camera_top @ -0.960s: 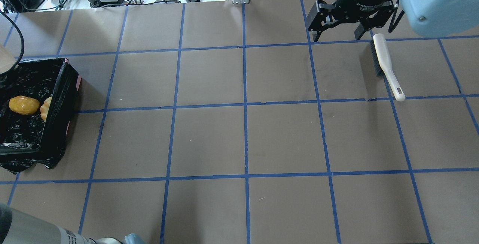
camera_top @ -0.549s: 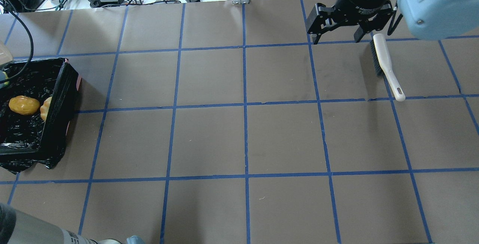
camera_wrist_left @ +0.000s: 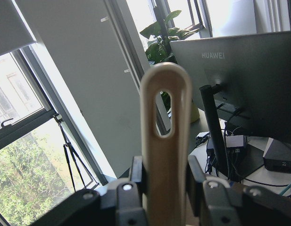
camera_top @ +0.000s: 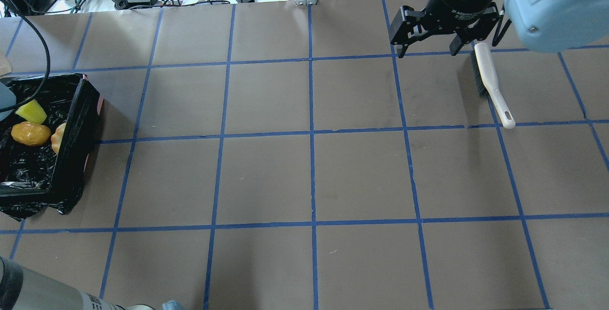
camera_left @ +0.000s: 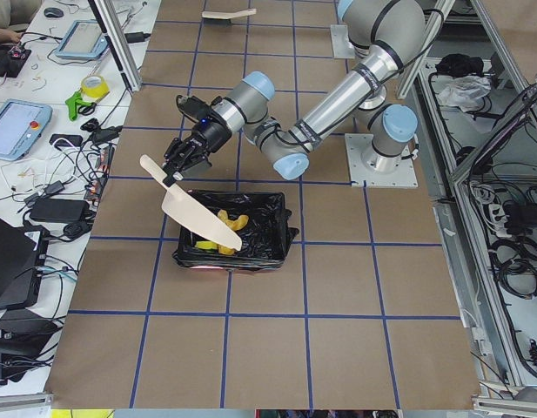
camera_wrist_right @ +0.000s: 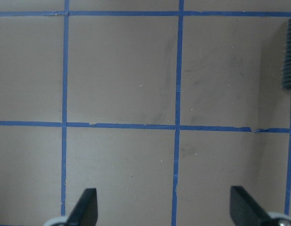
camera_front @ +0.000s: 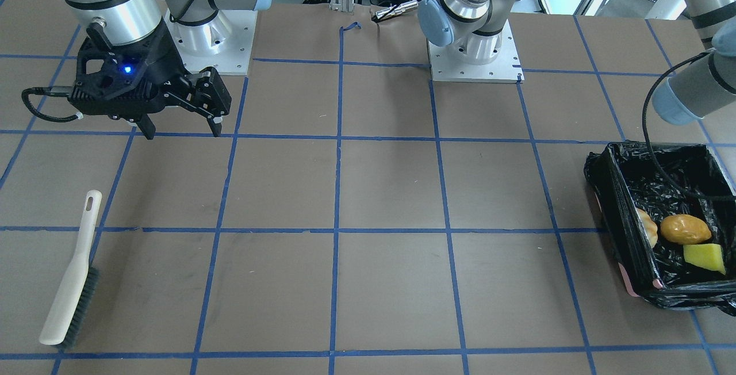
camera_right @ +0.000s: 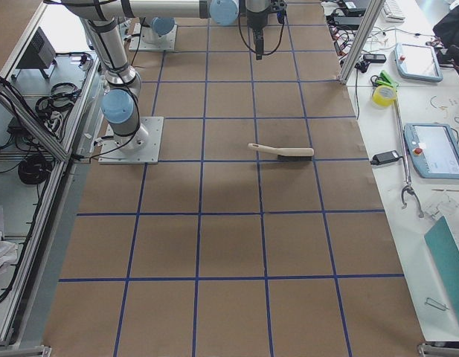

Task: Sweep and dump trash into bin
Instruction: 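Hold the dustpan tipped over the bin with the left gripper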

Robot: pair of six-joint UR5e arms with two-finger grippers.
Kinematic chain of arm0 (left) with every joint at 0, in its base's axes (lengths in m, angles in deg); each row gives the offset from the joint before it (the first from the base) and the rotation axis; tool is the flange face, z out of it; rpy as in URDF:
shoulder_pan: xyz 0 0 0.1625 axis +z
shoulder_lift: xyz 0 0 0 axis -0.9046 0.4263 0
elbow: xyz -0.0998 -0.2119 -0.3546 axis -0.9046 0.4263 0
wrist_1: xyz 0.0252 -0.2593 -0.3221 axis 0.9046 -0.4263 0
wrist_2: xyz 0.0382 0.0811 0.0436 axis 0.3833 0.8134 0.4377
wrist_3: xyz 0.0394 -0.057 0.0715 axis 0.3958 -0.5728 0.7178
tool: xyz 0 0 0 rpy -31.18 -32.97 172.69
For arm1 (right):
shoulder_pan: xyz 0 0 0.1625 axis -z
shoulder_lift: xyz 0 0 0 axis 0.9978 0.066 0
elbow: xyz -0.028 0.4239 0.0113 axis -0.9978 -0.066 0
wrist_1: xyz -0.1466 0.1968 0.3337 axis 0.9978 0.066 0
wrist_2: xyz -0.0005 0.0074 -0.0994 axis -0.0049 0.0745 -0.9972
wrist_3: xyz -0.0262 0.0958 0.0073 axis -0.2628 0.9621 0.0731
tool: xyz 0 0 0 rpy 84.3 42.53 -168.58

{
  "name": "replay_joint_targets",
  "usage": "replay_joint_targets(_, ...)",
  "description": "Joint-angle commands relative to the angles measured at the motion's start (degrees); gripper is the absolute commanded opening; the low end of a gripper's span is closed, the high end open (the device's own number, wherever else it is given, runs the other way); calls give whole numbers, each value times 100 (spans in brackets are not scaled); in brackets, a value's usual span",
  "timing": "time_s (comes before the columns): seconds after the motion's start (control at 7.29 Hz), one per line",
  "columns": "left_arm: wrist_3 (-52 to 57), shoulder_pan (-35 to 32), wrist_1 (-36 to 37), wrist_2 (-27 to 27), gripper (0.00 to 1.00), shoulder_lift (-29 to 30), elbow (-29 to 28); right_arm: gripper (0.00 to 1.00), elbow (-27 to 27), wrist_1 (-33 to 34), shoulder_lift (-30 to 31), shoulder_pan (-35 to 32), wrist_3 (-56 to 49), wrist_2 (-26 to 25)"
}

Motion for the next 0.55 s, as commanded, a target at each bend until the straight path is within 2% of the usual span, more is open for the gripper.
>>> replay_joint_targets(0.0, -631, -284, -1475, 585, 0, -273, -270, 100, 0, 0, 0, 3, -19, -6)
replay_joint_targets(0.14, -947, -600, -2300, 842, 0, -404, -499, 100, 0, 0, 0, 3, -19, -15)
replay_joint_targets(0.41, -1746, -944, -3069, 1012, 0, -633, -554, 100, 0, -9, 0, 3, -28, -24)
